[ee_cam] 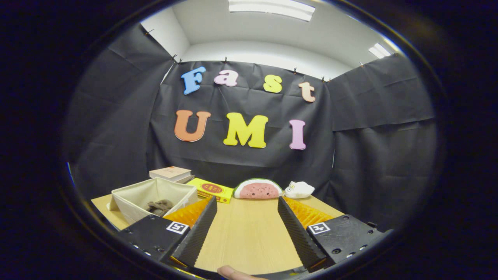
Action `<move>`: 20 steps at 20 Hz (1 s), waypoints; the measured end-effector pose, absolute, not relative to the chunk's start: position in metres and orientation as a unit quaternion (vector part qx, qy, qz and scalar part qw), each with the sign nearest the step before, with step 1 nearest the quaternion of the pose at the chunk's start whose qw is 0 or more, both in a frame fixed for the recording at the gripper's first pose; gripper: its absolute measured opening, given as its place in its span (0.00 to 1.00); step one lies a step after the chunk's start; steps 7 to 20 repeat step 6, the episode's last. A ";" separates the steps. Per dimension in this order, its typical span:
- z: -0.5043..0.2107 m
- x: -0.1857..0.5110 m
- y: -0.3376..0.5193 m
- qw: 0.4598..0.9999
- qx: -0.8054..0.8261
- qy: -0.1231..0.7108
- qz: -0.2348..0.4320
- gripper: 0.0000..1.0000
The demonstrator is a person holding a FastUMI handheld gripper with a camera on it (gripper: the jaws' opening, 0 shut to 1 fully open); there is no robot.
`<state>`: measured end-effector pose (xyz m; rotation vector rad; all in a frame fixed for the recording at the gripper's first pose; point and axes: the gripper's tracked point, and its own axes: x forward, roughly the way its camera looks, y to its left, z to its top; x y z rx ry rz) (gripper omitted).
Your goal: Open the storage box then place both shoes into the box .Put the left shoe in first, then the right shoe, with the right side of both shoes facing outward in a uniform manner.
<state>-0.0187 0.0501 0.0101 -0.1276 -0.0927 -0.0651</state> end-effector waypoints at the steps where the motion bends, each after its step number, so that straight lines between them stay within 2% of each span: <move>1: 0.008 -0.018 0.050 0.996 -0.065 -0.047 -0.033 0.95; 20: 0.006 -0.017 0.046 0.996 -0.064 -0.042 -0.034 0.95</move>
